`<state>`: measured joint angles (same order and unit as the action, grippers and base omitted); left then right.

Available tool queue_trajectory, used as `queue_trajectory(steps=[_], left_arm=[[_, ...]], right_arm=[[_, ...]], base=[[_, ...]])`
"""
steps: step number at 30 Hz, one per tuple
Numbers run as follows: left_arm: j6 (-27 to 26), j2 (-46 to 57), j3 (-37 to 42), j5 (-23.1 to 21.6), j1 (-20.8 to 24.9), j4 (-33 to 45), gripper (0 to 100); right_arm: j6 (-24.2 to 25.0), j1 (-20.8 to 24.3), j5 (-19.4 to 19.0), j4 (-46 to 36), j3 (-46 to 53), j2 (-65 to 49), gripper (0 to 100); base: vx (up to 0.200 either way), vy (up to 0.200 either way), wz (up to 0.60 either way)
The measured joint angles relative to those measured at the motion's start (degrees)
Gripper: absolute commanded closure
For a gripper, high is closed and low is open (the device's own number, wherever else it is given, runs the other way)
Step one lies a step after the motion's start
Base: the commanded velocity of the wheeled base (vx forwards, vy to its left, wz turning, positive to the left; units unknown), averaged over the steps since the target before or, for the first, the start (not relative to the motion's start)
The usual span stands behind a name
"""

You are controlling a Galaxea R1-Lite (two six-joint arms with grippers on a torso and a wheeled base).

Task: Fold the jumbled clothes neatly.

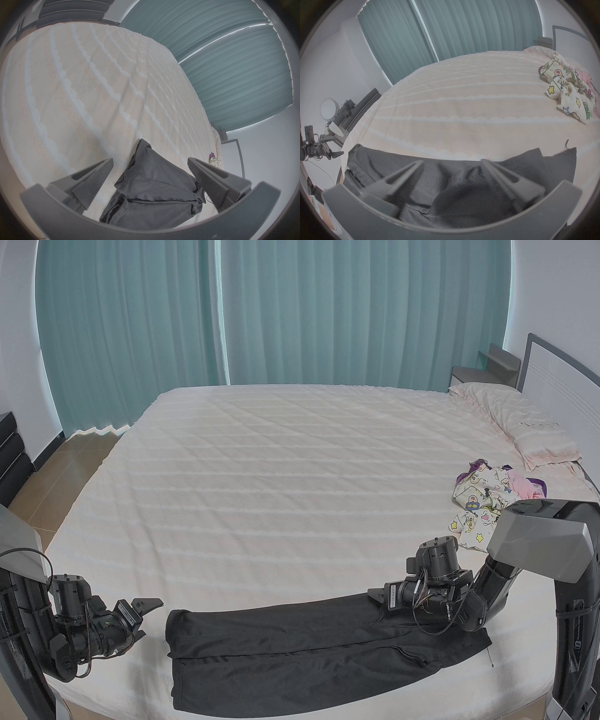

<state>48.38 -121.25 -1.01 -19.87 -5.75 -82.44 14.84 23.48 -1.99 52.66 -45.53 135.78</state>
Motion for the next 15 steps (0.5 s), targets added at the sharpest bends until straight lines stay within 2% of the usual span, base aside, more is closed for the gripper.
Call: queue_trajectory(steps=[15], left_arm=[[0.0, -0.1, 0.0, 0.0, 0.0, 0.0, 0]], right_arm=[[-0.1, 1.0, 0.1, 1.8, -1.4, 0.4, 100]], base=[[0.0, 0.0, 0.0]])
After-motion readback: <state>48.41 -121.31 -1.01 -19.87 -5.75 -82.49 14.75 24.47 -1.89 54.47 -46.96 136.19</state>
